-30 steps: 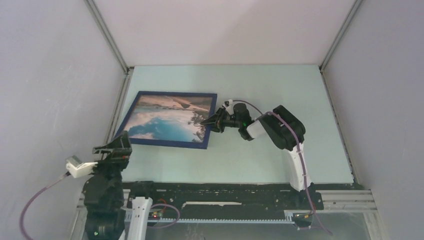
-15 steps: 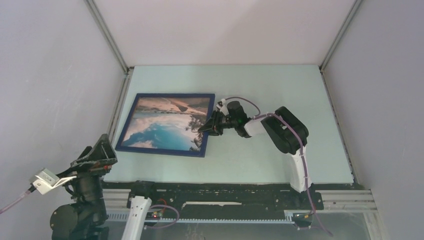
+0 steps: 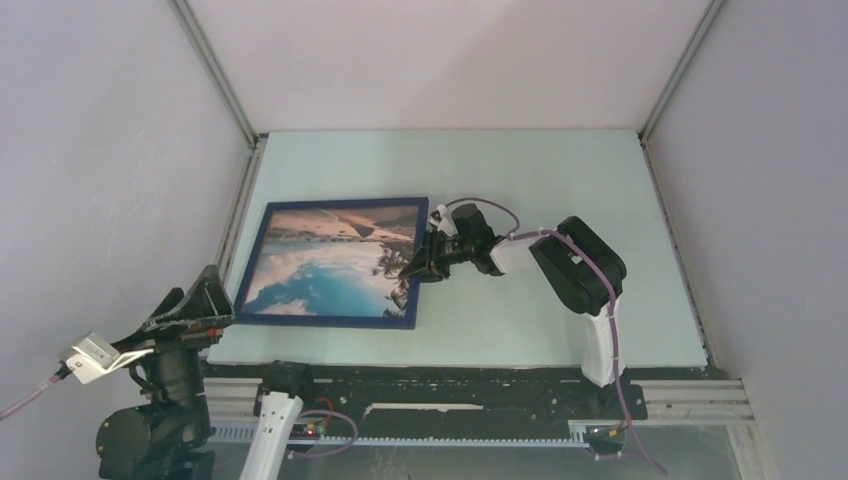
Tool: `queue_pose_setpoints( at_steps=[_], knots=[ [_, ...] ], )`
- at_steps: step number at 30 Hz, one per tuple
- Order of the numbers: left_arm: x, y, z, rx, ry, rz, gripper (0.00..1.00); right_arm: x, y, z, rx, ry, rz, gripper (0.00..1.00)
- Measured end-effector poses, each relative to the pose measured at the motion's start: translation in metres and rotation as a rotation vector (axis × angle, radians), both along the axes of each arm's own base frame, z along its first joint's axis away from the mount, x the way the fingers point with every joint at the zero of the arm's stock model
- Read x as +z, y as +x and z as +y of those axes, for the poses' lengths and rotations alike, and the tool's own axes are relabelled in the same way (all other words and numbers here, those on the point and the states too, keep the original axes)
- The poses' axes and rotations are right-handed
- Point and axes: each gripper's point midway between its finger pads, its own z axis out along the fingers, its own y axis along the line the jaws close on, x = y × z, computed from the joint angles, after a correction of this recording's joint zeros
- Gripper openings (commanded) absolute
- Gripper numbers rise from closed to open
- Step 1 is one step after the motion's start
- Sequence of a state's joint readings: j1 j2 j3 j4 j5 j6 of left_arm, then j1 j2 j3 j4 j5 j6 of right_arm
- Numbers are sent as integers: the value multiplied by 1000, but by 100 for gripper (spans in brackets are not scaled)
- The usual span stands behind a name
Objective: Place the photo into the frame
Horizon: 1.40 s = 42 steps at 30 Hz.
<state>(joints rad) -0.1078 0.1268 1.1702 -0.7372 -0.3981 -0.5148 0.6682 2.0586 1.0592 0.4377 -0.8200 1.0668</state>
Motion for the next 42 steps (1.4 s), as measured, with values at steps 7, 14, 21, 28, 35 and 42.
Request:
queue_pose_setpoints(
  at_steps=[7,14,21,28,35,42],
  knots=[
    [-5,10,-2,-9,2,20,98,-9,-3,-12,38,-32,11,39],
    [-13,21,-5,-25,2,37,98,-36,-18,-29,53,-212,60,72],
    [-17,34,-11,-55,2,42,99,-22,-17,-52,20,-410,-68,85],
    [-13,49,-18,-95,6,35,100,-10,-14,-99,-54,-636,-178,100],
    [-7,73,-29,-132,21,48,100,73,-9,-148,-187,-690,-392,100],
    [0,92,-46,-206,81,67,100,190,-15,-202,-385,-641,-651,100]
  ],
)
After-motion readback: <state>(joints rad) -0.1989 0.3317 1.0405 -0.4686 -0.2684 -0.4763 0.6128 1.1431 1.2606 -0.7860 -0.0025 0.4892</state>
